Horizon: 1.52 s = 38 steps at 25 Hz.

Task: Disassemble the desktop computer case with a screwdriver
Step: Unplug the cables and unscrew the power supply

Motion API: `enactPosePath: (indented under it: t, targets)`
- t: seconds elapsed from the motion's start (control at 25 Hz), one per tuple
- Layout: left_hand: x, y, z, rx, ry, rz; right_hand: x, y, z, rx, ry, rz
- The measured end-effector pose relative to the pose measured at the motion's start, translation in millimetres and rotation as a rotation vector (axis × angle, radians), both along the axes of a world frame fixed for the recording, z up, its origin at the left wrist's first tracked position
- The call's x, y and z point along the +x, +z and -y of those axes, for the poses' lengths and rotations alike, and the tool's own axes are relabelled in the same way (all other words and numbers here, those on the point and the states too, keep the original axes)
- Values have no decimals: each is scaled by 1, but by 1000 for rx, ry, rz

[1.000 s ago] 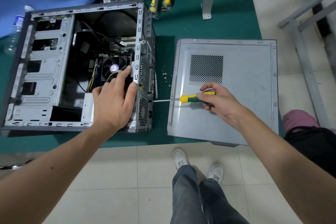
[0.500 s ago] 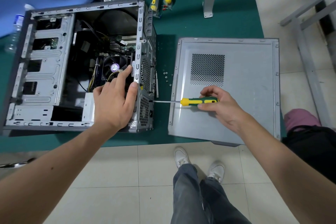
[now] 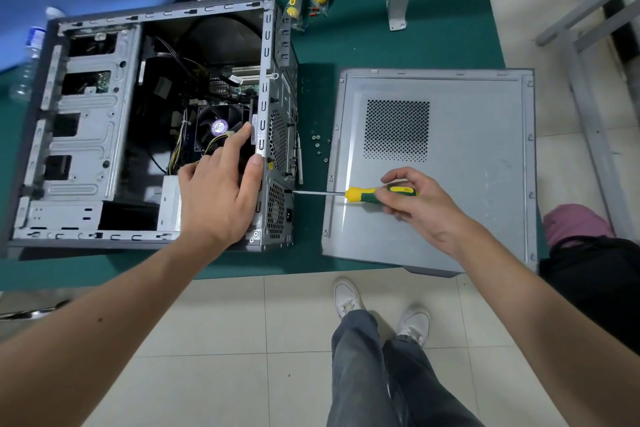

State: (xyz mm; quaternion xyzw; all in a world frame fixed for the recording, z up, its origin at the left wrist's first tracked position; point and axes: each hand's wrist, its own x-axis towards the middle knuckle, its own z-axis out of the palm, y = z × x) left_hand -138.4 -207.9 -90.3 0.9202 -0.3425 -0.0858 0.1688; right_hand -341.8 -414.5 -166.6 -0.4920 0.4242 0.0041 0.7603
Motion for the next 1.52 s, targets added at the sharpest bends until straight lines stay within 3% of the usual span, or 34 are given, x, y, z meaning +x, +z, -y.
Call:
enactPosePath:
  t: [0.12, 0.32, 0.4, 0.52, 0.72, 0.92, 1.08, 1.16, 1.24, 1.32, 1.52]
  targets:
    - [0, 1, 0, 4, -2, -3, 0, 1, -1, -60, 137, -111]
    - [0, 1, 0, 12, -5, -6, -3, -1, 1, -35, -16, 58]
    - [0, 1, 0, 9, -7, -3, -2, 0, -1, -21, 41, 9]
    - [0, 2, 0, 5, -7, -2, 0, 0, -2, -159, 198, -129]
    - [-1, 3, 1, 2, -6, -5, -3, 1, 0, -60, -1, 69]
    - [0, 2, 1, 8, -9, -12, 1, 8, 6, -178, 313, -106]
    - [0, 2, 1, 13, -4, -14, 1, 11, 6, -293, 192, -1]
    - [-1, 2, 1, 11, -5, -13, 4, 10, 6, -230, 137, -10]
    - [-1, 2, 1, 11, -5, -8, 8, 14, 5, -101, 207, -85]
    - [0, 3, 1, 9, -4, -10, 8, 15, 7, -170, 347, -137]
    - [-2, 3, 1, 3, -2, -14, -2, 16, 7, -254, 415, -78]
